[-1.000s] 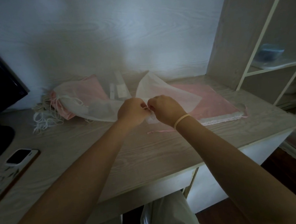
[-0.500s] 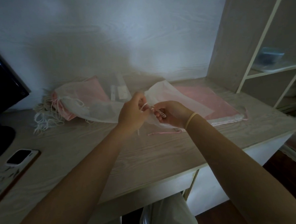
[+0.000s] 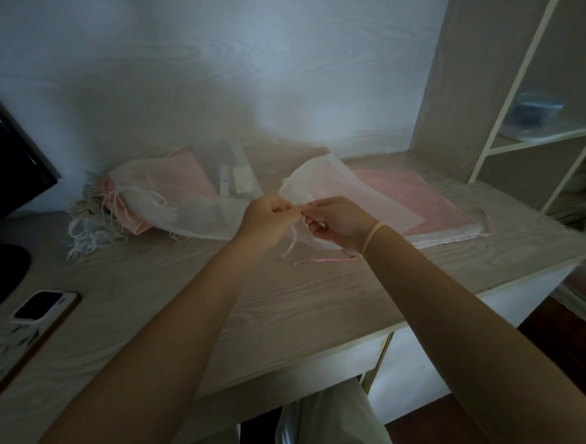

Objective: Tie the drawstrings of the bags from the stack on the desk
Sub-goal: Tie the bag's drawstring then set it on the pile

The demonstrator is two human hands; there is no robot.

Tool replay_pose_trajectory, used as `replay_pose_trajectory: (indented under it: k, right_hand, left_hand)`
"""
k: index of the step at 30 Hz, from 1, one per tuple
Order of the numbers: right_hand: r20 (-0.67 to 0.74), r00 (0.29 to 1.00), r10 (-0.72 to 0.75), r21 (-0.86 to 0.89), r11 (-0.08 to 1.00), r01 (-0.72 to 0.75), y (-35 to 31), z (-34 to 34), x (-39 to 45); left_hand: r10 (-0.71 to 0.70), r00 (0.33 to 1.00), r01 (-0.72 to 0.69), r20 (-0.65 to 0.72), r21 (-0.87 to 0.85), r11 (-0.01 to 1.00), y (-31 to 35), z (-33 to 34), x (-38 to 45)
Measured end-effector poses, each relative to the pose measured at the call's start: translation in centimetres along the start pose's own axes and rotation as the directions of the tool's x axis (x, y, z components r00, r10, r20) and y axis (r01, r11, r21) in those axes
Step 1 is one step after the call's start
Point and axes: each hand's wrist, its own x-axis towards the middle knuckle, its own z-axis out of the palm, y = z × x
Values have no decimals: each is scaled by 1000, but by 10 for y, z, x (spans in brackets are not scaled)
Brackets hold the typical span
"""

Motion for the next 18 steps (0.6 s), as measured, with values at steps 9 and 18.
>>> replay_pose_trajectory:
  k: [9, 18]
  right_hand:
    - [-87, 995, -51, -45, 998, 47, 3, 0, 2]
    - [-398, 885, -241, -396, 915, 71, -1, -14, 8]
  left_hand:
    - [-225, 933, 263, 280, -106, 959, -1, -13, -3]
    - [-143, 989, 128, 30, 295, 947, -29, -39, 0]
